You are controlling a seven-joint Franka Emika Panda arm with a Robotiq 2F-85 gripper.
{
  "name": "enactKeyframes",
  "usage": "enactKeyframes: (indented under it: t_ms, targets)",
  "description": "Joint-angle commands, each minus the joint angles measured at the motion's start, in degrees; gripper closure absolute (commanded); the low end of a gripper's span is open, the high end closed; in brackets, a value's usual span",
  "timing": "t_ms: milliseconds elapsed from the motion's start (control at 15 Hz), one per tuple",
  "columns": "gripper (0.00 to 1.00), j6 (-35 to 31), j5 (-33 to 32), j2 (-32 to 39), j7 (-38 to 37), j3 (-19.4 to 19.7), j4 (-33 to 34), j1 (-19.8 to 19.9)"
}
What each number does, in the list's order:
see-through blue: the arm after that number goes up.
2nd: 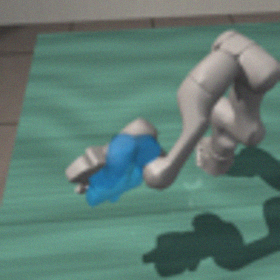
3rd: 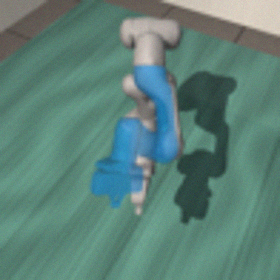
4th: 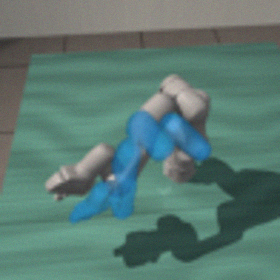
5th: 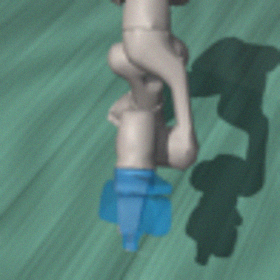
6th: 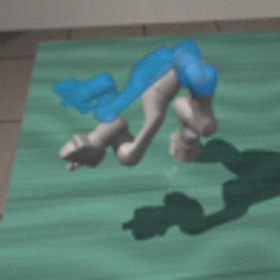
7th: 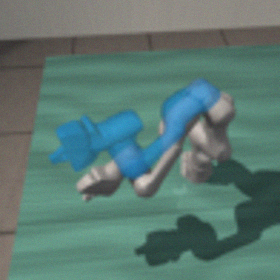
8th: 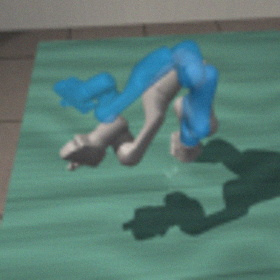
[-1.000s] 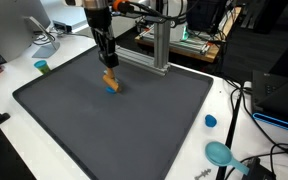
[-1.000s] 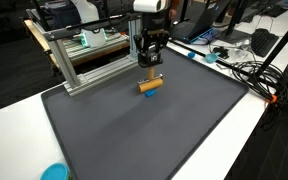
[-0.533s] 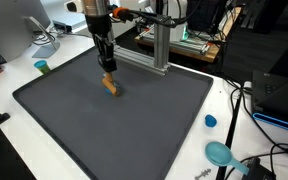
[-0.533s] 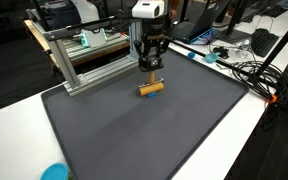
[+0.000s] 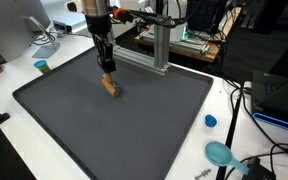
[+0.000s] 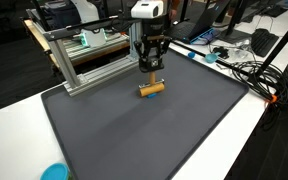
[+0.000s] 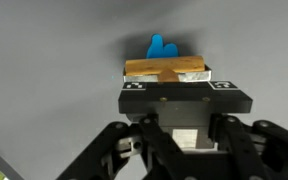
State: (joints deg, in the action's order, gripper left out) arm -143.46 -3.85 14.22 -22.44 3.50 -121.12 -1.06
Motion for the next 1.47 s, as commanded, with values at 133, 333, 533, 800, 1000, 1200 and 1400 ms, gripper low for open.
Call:
enactKeyframes:
  t_ms: [133, 333, 533, 800, 1000, 1200, 1400]
  targets:
    - [0.78, -5.7, 0.0, 3.5, -3.0, 0.9, -0.2, -0.6]
    - [0.78, -6.3, -0.2, 3.9, -4.1, 1.2, 0.0, -0.8]
    - [0.78, -7.0, -0.2, 4.3, -5.1, 1.5, 0.1, -0.9]
    - [0.78, -7.8, 0.0, 4.6, -6.0, 1.7, 0.3, -1.0]
    - [0.78, -8.5, 0.5, 4.6, -6.4, 1.7, 0.7, -1.0]
    - [0.78, -5.0, 0.2, -1.1, -3.5, 1.5, -0.2, -0.8]
    - [0.78, -3.8, -1.8, -8.2, 4.9, 0.8, -1.8, -0.2]
